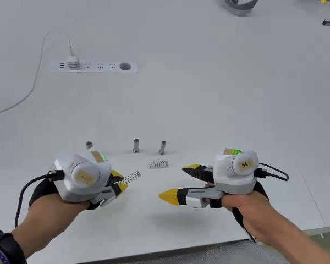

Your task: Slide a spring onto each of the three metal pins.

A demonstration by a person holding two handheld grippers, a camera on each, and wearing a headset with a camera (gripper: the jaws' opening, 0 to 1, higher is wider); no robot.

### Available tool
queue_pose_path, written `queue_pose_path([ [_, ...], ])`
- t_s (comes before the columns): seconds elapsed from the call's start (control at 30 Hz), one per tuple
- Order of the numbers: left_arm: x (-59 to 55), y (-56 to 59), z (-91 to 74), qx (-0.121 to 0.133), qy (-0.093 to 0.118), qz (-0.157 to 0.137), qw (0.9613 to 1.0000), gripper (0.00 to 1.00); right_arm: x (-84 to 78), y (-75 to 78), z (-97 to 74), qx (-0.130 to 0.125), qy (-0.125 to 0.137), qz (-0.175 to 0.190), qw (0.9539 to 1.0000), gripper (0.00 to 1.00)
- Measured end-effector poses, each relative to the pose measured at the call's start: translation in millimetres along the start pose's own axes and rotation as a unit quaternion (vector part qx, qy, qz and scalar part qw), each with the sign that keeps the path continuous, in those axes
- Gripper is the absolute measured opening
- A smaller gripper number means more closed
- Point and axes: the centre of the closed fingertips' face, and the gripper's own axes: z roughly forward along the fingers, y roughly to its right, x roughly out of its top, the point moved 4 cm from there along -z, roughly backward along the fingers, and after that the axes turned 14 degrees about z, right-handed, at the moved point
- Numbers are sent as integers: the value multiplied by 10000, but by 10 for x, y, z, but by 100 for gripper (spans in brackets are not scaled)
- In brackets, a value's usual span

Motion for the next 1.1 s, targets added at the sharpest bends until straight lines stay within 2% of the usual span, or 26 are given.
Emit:
queue_pose_path([
  [0.33,244,110,23,-158,166,262,9994,10,20,-45,-13,174,25,57,9998,56],
  [0.47,306,189,59,-256,225,352,9988,10,51,-102,-20,361,83,120,9992,47],
  [0.57,345,239,68,-315,248,420,9983,10,67,-153,-25,499,100,180,9985,39],
  [0.67,380,271,73,-356,279,456,9979,10,68,-177,-22,585,86,230,9980,35],
  [0.97,477,361,83,-457,364,594,9965,10,37,-238,-25,789,-8,366,9962,29],
  [1.1,506,392,91,-500,390,651,9959,10,15,-236,-23,804,-57,411,9959,27],
])
